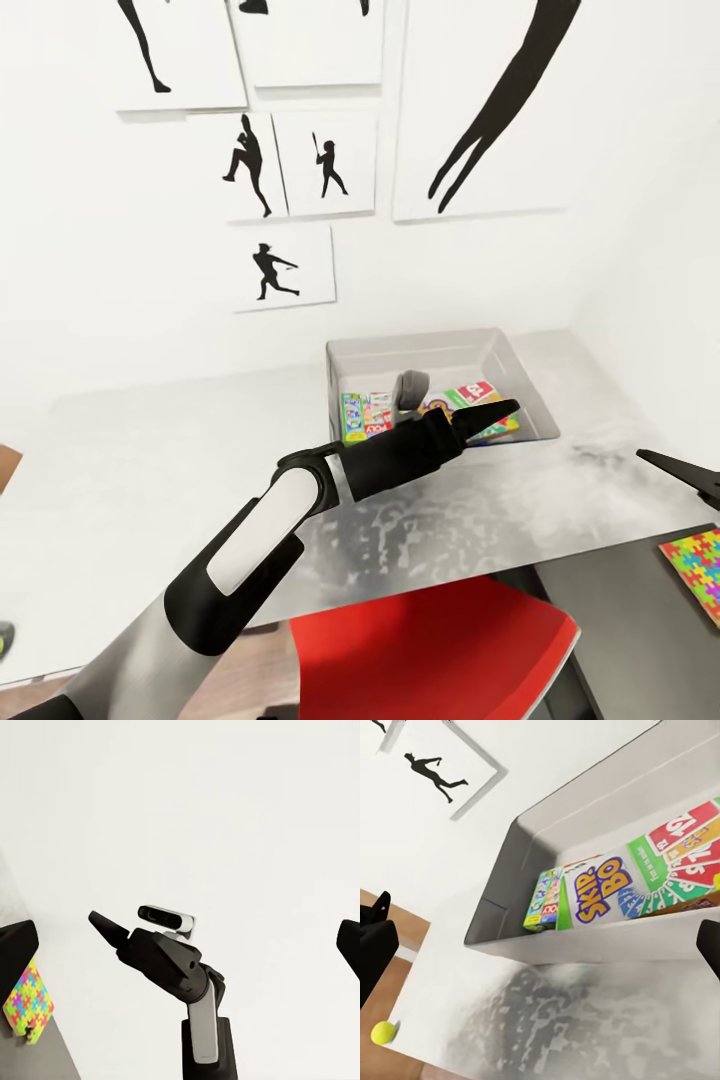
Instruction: Put all the toys in the child's room - the three board games (two on the bed and one on the table), the two jigsaw puzzles on the table, and the tennis ball on the table - inside the toy box on the table in the child's room.
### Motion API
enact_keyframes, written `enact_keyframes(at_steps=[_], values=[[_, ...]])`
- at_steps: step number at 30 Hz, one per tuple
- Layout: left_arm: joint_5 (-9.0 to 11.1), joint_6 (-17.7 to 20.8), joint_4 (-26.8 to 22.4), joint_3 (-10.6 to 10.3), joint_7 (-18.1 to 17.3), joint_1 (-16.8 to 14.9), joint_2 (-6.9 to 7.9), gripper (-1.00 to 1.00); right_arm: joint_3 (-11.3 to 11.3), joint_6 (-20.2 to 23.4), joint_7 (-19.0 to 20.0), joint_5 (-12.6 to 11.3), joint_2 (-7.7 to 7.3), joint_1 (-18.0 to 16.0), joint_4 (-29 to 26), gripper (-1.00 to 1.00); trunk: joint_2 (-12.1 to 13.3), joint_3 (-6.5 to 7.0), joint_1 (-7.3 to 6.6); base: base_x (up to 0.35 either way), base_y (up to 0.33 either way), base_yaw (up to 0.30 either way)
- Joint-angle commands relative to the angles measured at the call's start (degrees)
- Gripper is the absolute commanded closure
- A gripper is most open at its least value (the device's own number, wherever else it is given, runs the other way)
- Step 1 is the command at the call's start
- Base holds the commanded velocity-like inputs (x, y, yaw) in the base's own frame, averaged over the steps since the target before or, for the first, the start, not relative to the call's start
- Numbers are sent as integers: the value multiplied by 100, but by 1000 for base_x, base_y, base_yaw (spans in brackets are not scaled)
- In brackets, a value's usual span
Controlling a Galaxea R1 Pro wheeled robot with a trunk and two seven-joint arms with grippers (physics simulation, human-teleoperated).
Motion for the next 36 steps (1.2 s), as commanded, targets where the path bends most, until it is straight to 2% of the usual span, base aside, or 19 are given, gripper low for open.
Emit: enact_keyframes(at_steps=[1, 16, 25, 36], values=[[58, 17, -5, 3, 42, -4, 0, -100, -3, 27, 17, 4, -1, -5, 0, -100, -9, 1, 4, -23, 0, 0], [58, 21, -5, 14, 19, -2, 6, -100, -3, 27, 18, 4, 5, -5, 0, -100, -9, 140, 4, -206, 38, 0], [58, 21, -5, 4, -141, -4, 1, -100, -10, 27, -5, 4, 4, -8, 0, -100, -9, 222, 4, -40, 255, 39], [58, 21, -5, -8, -166, -4, -4, -100, -10, 27, -16, 28, 5, -13, 0, -100, -9, 291, 4, -5, 289, 198]])
